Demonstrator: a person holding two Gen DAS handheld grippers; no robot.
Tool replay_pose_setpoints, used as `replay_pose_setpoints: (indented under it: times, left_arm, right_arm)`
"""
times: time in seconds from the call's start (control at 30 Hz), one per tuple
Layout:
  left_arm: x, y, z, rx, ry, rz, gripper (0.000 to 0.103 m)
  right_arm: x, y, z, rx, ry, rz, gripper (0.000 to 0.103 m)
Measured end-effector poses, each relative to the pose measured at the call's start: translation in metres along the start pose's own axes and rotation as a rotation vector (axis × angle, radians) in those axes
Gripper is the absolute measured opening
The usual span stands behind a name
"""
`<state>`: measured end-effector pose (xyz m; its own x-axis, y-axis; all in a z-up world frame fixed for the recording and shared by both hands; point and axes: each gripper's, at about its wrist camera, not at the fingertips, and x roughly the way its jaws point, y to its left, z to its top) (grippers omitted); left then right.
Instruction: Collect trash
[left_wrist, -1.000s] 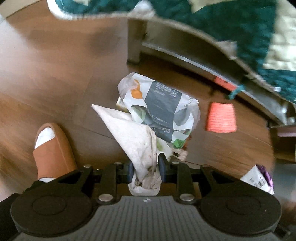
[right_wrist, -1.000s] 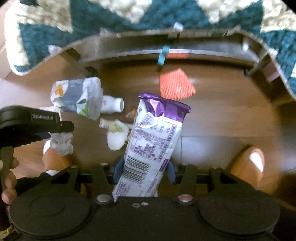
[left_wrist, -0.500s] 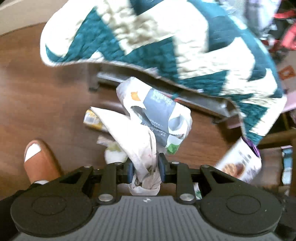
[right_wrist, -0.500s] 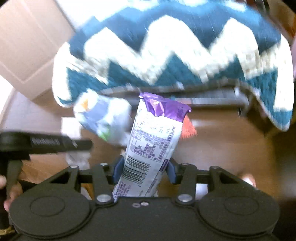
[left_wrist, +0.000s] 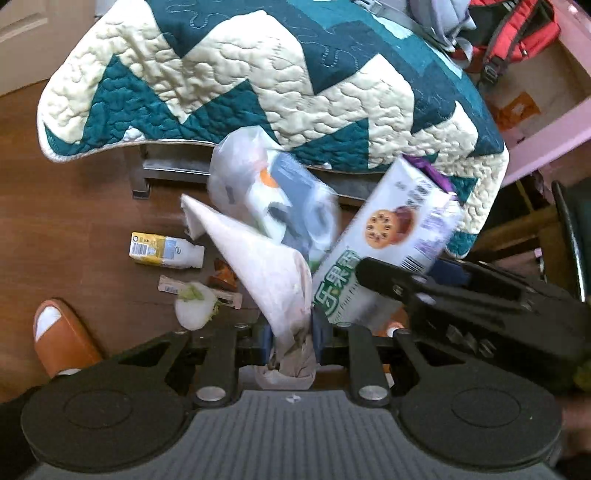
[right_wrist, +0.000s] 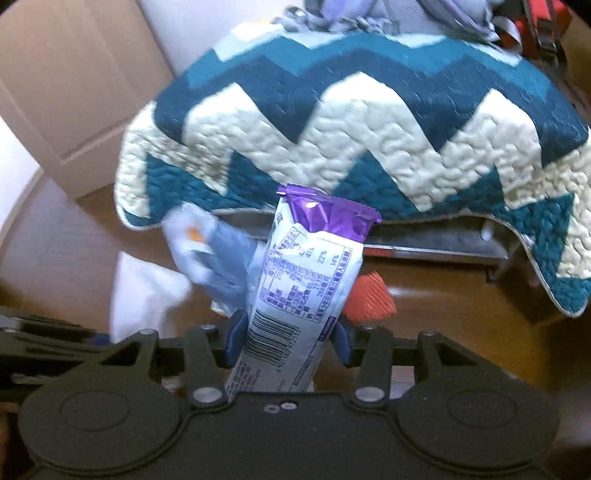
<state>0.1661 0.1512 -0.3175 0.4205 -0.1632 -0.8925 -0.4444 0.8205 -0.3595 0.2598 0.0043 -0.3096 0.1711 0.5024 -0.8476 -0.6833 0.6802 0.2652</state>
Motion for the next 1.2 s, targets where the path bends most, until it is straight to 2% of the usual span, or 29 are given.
replay_pose_setpoints:
  times: [0.27,0.47,0.73,1.0,1.2]
  left_arm:
    - [0.008,0.004,0.003,-0.009,0.034,0.007,0.020]
    - [-0.010,-0.012,0.010,0.044,-0.010,0.011,0.020]
    - [-0.071,-0.052,0.024,0.125,-0.139,-0.018,0.020]
    - [-0.142,-0.119,0.036,0.251,-0.293,-0.068,0.020]
    - [-0.189,-0.180,0.040,0.367,-0.400,-0.109,0.020]
  right_arm:
    - [-0.015,-0.004,0.002,0.004,-0.035,0.034,0.046]
    - [-0.048,-0.002,0.010,-0.038,-0.061,0.019,0.046]
    - [-0.139,-0.008,0.025,-0.099,-0.165,-0.038,0.046]
    - [-0.244,-0.012,0.035,-0.169,-0.279,-0.145,0.046]
    - [-0.321,-0.029,0.040,-0.163,-0.377,-0.219,0.046]
